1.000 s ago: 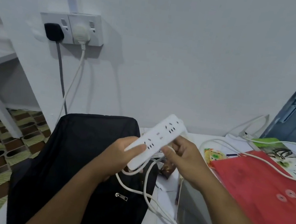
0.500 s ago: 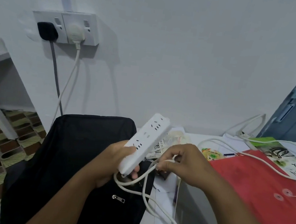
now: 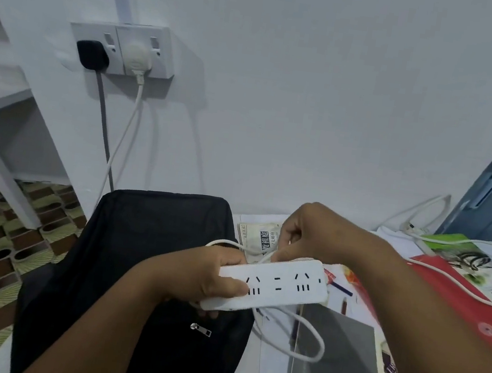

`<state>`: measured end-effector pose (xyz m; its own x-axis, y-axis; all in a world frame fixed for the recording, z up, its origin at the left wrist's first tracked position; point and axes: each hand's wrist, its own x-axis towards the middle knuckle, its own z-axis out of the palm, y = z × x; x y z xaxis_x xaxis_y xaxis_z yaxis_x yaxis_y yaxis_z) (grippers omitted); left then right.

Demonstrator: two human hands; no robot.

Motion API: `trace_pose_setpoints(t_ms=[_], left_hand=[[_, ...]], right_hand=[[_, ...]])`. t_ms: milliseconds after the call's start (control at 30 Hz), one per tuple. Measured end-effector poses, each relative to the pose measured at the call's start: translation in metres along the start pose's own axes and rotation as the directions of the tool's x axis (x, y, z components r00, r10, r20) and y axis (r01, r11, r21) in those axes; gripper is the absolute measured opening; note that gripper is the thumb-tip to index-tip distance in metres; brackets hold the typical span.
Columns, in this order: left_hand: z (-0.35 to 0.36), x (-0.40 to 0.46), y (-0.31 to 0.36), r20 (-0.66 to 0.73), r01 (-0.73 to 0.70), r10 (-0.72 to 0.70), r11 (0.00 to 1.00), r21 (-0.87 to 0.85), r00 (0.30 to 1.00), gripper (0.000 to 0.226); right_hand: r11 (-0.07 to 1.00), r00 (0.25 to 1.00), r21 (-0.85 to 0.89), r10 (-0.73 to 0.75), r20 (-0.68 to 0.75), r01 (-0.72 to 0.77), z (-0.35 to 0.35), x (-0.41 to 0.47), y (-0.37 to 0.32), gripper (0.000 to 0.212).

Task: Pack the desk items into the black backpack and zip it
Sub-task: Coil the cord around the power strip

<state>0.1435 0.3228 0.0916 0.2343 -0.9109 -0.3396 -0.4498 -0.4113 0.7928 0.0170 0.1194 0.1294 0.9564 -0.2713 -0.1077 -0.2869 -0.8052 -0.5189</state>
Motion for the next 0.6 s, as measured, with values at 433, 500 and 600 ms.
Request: trace_pose_setpoints(t_ms=[433, 500, 600], left_hand=[[0.014, 0.014, -0.023, -0.415, -0.037, -0.077, 0.965, -0.259, 0.906, 0.006], [0.021, 0.018, -0.025, -0.46, -0.047, -0.125, 0.938, -0.345, 0.879, 0.008], [0.025, 0.018, -0.025, -0.483, -0.079, -0.133, 0.915, -0.395, 0.866, 0.011]], right_hand=[[0.998, 0.994, 0.012, -0.06, 0.095, 0.059, 0.031, -0.015, -0.048, 0.018], [0.998, 0.991, -0.014, -0.059, 0.123, 0.062, 0.033, -0.019, -0.041, 0.015], [0.989, 0.991, -0.148, 0.004, 0.131, 0.016, 0.033, -0.022, -0.029, 0.041]])
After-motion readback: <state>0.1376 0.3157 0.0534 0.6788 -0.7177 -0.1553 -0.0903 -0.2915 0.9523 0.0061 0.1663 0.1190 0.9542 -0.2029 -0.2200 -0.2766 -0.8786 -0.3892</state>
